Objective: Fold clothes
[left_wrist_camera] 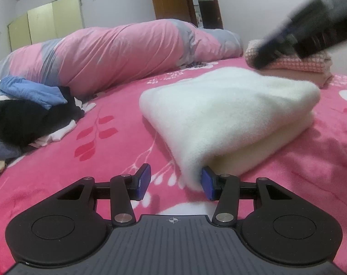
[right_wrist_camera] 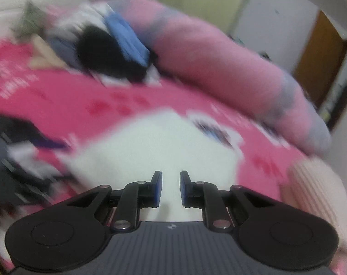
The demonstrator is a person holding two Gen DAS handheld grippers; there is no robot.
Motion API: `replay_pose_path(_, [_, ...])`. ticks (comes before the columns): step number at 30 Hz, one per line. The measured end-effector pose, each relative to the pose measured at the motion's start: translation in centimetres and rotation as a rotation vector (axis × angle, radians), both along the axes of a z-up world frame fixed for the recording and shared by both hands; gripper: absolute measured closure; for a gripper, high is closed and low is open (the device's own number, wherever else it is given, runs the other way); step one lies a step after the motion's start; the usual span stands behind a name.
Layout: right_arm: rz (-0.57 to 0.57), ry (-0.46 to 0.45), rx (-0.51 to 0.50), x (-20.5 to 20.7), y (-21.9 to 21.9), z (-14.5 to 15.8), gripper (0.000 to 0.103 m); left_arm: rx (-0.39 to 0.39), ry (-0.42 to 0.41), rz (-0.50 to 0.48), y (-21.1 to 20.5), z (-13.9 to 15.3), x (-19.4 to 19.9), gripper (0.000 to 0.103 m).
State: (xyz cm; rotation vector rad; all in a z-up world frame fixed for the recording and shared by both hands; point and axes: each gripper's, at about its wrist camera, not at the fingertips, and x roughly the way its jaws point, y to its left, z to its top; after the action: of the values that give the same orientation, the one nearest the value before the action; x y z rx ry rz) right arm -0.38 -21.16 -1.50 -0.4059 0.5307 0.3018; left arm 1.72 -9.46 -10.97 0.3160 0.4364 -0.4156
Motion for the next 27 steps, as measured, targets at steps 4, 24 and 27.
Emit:
replay_pose_path(4, [0.021,0.096,-0.016,2.5,1.8,-3.1,0.087,0.001,0.000,-0.013,0.2,-0.2,-0.1,0.054])
replay_pose_path(24, [0.021,0.226,0.041,4.1,2.6,-6.2,0.086,-0.088,0.104,-0.034,2.9,-1.0,-0.5,0.054])
replay_pose_path(27, [0.000,0.229,0.071,3.9,2.1,-6.1,0.086,-0.159,0.091,-0.062,4.6,0.1,-1.7,0.050])
